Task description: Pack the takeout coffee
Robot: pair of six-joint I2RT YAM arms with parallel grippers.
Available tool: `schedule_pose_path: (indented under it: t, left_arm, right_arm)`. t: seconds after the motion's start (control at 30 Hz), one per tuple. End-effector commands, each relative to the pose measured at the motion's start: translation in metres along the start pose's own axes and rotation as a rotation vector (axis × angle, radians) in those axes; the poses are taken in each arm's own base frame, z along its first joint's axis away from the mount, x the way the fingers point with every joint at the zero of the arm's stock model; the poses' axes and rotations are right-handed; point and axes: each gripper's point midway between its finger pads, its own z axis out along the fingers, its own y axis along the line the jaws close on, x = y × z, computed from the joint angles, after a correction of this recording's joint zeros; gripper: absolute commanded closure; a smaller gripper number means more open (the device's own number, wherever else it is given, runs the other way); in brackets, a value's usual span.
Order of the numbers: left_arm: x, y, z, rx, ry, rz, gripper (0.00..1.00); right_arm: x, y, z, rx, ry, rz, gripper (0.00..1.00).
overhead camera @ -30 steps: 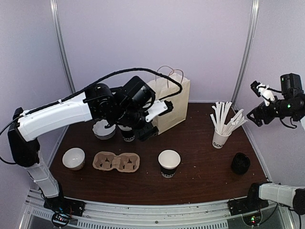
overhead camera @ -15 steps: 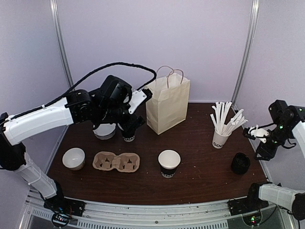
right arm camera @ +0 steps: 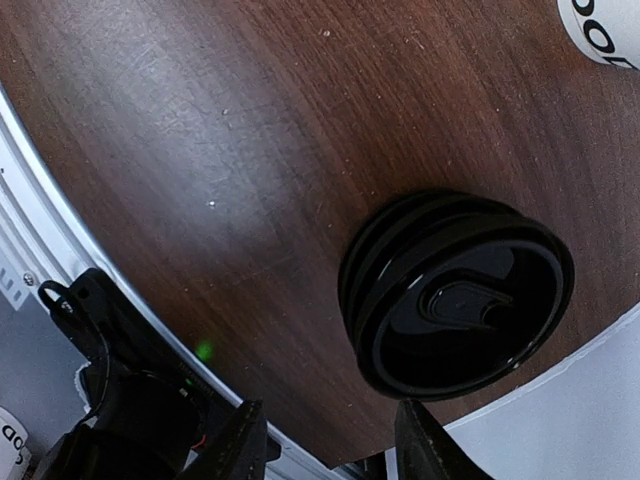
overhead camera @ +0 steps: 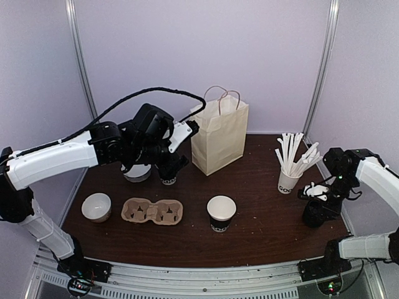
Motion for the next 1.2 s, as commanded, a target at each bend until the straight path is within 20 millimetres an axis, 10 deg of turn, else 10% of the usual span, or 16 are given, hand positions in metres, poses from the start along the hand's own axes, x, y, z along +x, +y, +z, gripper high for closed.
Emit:
schedule_pose_path:
  t: [0.0, 0.8, 1.17]
  left_arm:
    - [-0.014, 0.007, -0.005, -0.026, -0.061, -0.006, 0.32]
    - [-0.008, 0.001, 0.004, -0.012, -0.033, 0.020, 0.32]
    - [-0.009, 0.001, 0.003, -0.008, -0.034, 0.023, 0.32]
  right_arm:
    - [-0.016, -0.025, 0.012, 0.098, -0.012, 0.025, 0.53]
    - [-0.026, -0.027, 0.043, 0.051, 0.045, 0.030, 0.64]
    - [-0.025, -0.023, 0.028, 0.069, 0.033, 0.038, 0.75]
